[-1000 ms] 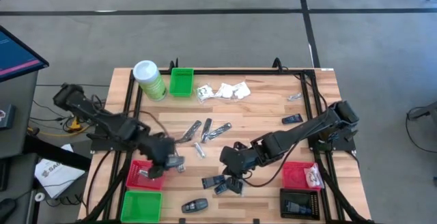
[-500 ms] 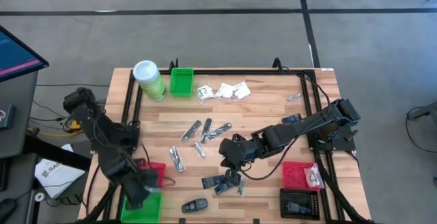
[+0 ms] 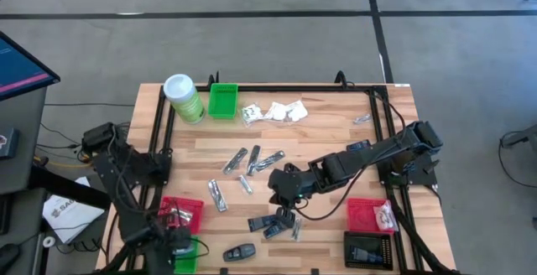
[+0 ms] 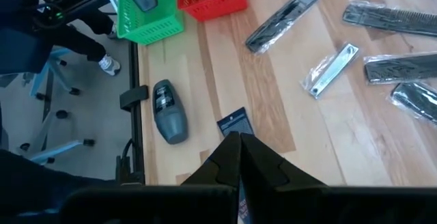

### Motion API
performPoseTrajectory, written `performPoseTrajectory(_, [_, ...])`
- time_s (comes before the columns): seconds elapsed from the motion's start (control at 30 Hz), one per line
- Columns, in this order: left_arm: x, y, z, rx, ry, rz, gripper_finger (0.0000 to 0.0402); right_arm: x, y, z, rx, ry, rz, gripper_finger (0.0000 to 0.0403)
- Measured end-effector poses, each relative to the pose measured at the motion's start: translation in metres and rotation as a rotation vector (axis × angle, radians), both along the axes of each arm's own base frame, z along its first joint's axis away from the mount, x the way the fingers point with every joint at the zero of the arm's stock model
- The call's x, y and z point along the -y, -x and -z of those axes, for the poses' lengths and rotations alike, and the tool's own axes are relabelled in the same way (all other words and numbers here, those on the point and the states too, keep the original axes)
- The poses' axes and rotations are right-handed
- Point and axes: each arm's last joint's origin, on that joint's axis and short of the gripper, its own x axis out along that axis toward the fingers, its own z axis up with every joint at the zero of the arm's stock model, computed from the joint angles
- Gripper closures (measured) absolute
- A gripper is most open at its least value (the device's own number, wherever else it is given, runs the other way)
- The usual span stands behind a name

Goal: Pick & Place Travel size toiletries
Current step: Put the top deodorant into the bottom green bin

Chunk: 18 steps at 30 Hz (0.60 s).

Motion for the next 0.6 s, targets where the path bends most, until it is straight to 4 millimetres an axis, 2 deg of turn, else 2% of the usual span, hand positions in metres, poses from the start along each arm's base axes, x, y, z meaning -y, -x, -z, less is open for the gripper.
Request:
performPoseTrajectory(0.27, [-0.003, 0.002, 0.024, -0.008, 0.049, -0.015, 0.0205, 0.0, -0.003, -0.002, 0.038, 0.001, -0.012, 0.0403])
performPoseTrajectory(0.6, [-0.014, 0.014, 0.047, -0.071, 0.0, 0.008, 0.0205, 0.0, -0.004, -0.003, 0.053, 0.008, -0.019, 0.0403])
